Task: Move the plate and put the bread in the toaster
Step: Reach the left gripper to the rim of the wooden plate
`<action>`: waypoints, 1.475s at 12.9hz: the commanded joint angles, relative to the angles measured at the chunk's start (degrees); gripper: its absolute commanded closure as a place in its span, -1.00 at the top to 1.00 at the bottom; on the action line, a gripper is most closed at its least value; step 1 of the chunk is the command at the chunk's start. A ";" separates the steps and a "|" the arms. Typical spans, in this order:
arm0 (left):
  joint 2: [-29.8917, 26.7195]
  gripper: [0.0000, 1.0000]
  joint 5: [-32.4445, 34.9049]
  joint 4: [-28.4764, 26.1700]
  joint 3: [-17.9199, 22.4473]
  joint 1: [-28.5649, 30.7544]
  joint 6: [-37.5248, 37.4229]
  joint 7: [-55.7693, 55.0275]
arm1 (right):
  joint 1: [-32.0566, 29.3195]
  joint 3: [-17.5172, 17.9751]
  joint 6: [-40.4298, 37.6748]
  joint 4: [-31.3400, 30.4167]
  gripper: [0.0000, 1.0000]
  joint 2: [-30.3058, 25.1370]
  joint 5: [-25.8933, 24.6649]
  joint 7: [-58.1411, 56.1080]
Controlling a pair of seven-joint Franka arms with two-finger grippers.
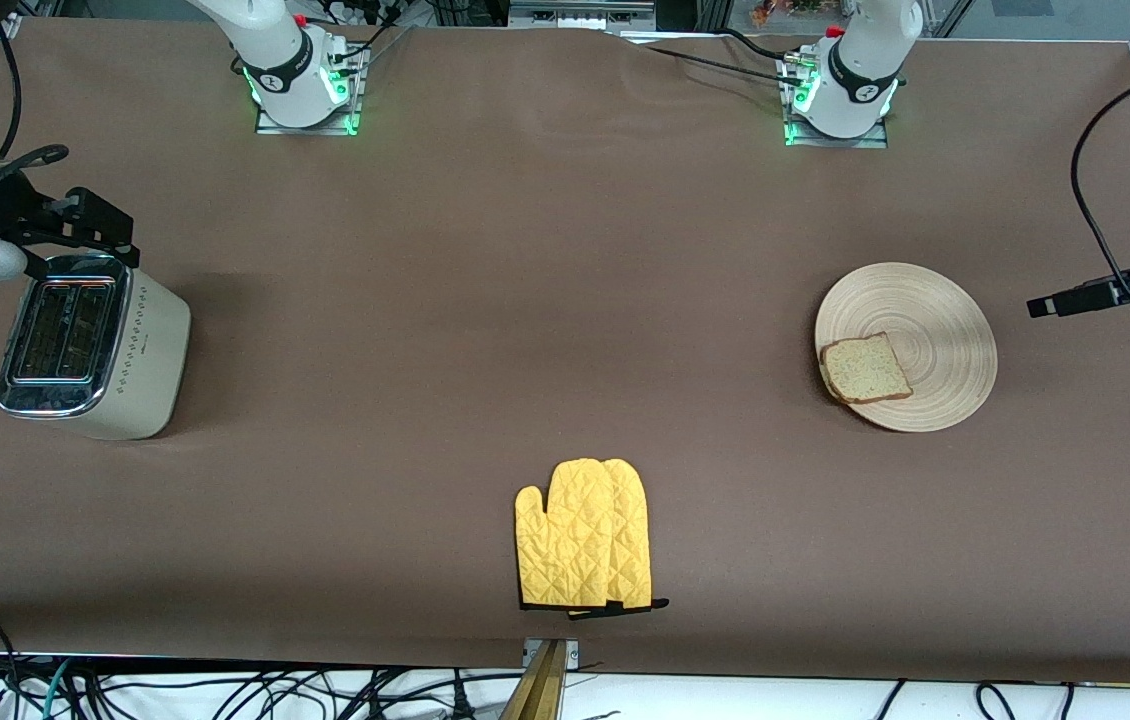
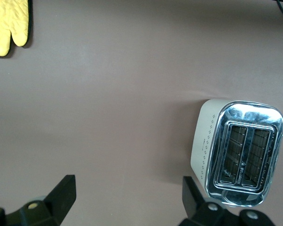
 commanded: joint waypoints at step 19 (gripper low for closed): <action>35.44 -0.67 -20.72 6.64 -1.02 17.19 -0.48 59.46 | -0.45 0.41 -0.22 0.46 1.00 -0.39 0.83 0.31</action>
